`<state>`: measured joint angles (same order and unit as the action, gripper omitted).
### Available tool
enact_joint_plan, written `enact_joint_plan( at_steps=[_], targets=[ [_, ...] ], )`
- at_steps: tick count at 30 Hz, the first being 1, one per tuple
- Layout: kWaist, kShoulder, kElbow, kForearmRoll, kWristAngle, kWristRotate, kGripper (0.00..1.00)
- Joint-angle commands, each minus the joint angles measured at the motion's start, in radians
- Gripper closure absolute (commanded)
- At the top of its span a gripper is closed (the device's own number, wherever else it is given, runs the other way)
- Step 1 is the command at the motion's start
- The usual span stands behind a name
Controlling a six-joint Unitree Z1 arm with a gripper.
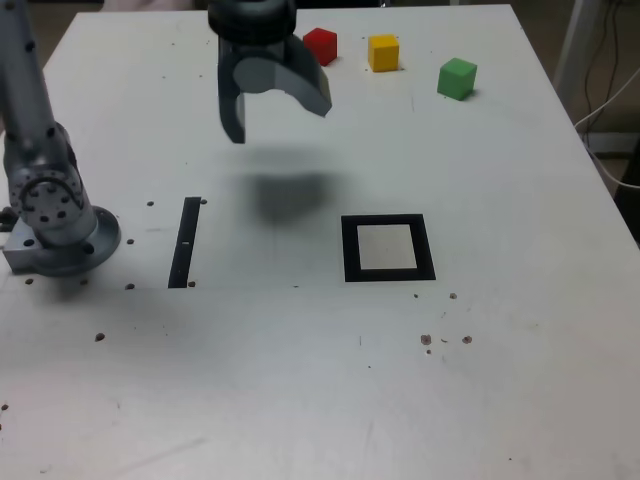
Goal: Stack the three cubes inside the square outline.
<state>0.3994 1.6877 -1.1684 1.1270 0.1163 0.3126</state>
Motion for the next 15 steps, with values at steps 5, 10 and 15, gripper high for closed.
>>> enact_joint_plan(
  at_steps=[5, 10, 15],
  targets=[
    [0.121, 0.082, -0.094, 0.009, 0.024, 0.067, 0.01],
    [0.207, 0.148, -0.181, 0.032, 0.029, 0.121, 0.01],
    [0.283, 0.217, -0.270, 0.051, 0.031, 0.170, 0.01]
  ],
)
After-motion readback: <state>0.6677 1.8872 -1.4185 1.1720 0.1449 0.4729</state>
